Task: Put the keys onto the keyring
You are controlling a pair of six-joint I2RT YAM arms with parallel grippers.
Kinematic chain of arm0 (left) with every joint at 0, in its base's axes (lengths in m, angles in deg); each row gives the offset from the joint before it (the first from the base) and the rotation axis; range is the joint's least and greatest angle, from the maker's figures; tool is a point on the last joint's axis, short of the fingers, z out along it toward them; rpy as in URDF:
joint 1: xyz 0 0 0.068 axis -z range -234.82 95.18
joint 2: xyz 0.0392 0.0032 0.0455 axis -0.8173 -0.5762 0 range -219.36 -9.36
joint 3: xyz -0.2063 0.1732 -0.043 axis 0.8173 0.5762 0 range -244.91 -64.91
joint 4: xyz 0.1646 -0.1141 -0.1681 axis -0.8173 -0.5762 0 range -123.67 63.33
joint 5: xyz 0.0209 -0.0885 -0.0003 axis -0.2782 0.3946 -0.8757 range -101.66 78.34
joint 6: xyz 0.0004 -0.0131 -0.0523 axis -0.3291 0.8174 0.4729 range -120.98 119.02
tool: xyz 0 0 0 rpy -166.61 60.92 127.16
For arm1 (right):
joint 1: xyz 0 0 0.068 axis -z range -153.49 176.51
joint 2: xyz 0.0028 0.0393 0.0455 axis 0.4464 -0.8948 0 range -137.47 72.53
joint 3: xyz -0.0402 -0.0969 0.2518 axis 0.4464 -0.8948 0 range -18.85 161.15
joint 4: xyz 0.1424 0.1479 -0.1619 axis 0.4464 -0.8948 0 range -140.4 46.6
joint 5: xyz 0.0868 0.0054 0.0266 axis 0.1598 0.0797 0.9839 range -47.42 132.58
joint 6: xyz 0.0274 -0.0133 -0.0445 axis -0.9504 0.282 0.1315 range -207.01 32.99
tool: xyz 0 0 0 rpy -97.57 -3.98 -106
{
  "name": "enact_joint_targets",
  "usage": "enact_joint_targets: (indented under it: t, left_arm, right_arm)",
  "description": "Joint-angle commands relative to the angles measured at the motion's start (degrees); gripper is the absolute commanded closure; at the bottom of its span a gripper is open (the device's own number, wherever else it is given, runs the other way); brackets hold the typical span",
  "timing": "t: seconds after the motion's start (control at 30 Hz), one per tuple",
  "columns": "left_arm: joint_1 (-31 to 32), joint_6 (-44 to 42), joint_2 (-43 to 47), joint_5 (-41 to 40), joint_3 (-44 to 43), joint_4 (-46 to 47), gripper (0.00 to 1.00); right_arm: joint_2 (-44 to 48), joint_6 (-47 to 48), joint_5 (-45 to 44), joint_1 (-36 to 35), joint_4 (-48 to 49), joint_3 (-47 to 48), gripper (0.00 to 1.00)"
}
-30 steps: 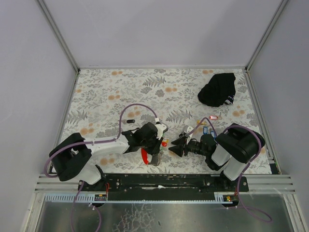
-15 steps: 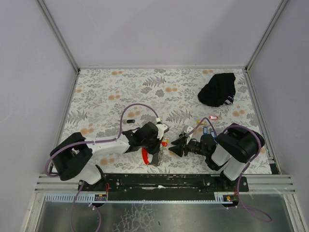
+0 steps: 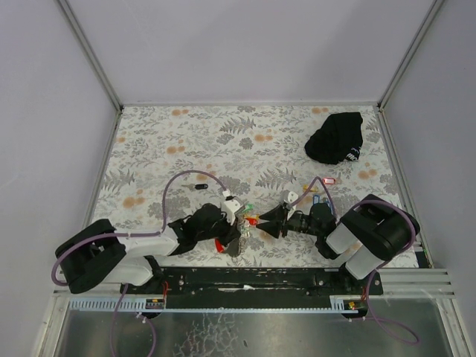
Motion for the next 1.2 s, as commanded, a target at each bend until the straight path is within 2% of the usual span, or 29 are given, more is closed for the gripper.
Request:
enact_joint_targets:
  t: [0.0, 0.27, 0.47, 0.73, 0.97, 1.17]
  left_arm:
    - [0.47, -2.02, 3.92, -1.85, 4.79, 16.66, 1.00]
    - [0.42, -4.36, 8.15, -2.60, 12.09, 32.89, 1.00]
    - [0.42, -5.60, 9.53, 0.21, 14.29, 38.69, 1.00]
    - [0.46, -6.02, 11.33, 5.44, 14.52, 40.57, 1.00]
    - [0.43, -5.83, 11.81, 6.30, 14.21, 39.78, 1.00]
    - [0.47, -4.92, 9.48, 7.21, 14.24, 41.47, 1.00]
  right_arm:
    - [2.73, -0.21, 3.70, -0.47, -2.59, 2.95, 0.56]
    - [4.35, -0.43, 6.30, -1.52, -8.89, 6.39, 0.57]
    - [6.70, 1.41, 9.67, -1.53, -12.85, 8.03, 0.57]
    - [11.95, 6.75, 10.95, -1.53, -20.80, 10.16, 0.56]
    - [15.68, 12.63, 9.76, -1.53, -33.15, 13.48, 0.57]
    - [12.73, 11.92, 11.15, -1.96, -33.20, 14.06, 0.62]
